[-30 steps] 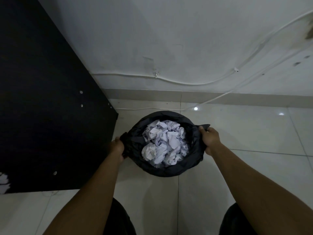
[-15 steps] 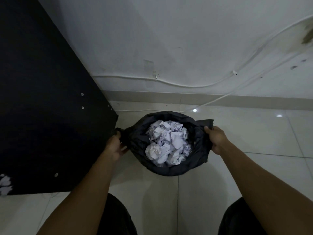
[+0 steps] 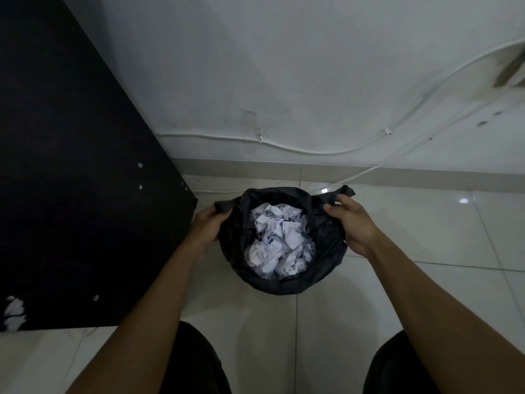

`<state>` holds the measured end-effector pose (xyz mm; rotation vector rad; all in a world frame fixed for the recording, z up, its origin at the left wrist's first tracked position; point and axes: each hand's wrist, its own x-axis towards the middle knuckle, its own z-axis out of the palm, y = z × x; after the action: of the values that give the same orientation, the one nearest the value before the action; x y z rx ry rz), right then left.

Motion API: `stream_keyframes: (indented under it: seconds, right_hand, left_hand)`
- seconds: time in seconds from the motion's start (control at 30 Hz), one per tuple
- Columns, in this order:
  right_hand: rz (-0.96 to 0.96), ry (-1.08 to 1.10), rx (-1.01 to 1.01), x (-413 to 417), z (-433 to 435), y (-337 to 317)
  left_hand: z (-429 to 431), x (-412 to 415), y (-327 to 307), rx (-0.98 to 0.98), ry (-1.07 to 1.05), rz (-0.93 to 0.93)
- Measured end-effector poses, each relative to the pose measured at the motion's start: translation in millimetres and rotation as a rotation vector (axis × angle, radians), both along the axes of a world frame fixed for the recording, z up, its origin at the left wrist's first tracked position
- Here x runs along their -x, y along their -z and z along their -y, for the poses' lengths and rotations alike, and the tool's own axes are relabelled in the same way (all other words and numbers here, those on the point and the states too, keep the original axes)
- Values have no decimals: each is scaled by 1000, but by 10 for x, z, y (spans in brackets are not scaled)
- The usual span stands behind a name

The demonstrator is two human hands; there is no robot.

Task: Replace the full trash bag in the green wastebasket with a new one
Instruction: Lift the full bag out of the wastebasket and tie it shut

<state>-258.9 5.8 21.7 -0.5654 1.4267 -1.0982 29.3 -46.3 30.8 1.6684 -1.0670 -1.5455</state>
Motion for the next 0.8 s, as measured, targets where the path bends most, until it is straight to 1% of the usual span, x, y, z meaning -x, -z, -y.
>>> stream_keyframes:
  seconds: [0.07,0.17,0.27,0.33,0.4,0.43,0.5,0.53,0.57,0.6,0.63,0.7,0.73,0.8]
  right_hand:
    - [-55,-44,15,-151,-4,-15]
    - [-221,-154,37,-314,-23,20]
    - [-293,-246,50,-372,-57,14]
    - [-410,-373,56,-375,-101,-66]
    - [-585,-503,81,-323,-160,-167]
    - [-655,-513,114,-277,-196,-204]
    - [-704,-393,193,-179,-296,-218]
    - [-681,-301,180,-146,-355,-206]
    - [-632,-228,98,-127,-423,-185]
    - [-537,-180,-21,-131,-499,-155]
    - [-400,-147,-126,-153,-590,-133]
    - [-193,-137,-262,-201,-758,-103]
    - [-128,-145,-301,-220,-827,-91]
    - [-52,-163,-328,-235,-929,-52]
  left_hand:
    - [-66,109,-21,35,50,-9]
    - [-179,209,-45,21,119,26]
    - [-238,222,-111,5,241,56]
    - [-243,189,-172,-27,220,25]
    - [-231,96,-189,-64,163,2]
    - [-233,28,-169,-72,118,-3]
    - [-275,-91,-113,-76,15,-1]
    - [-321,-131,-94,-89,-22,11]
    - [-382,-157,-74,-124,-28,30]
    - [-457,-166,-59,-179,-5,45]
    - [-540,-165,-39,-245,44,51]
    - [-718,-140,5,-350,153,29]
    - [-799,-125,36,-372,191,25]
    - [-912,-99,104,-364,196,71]
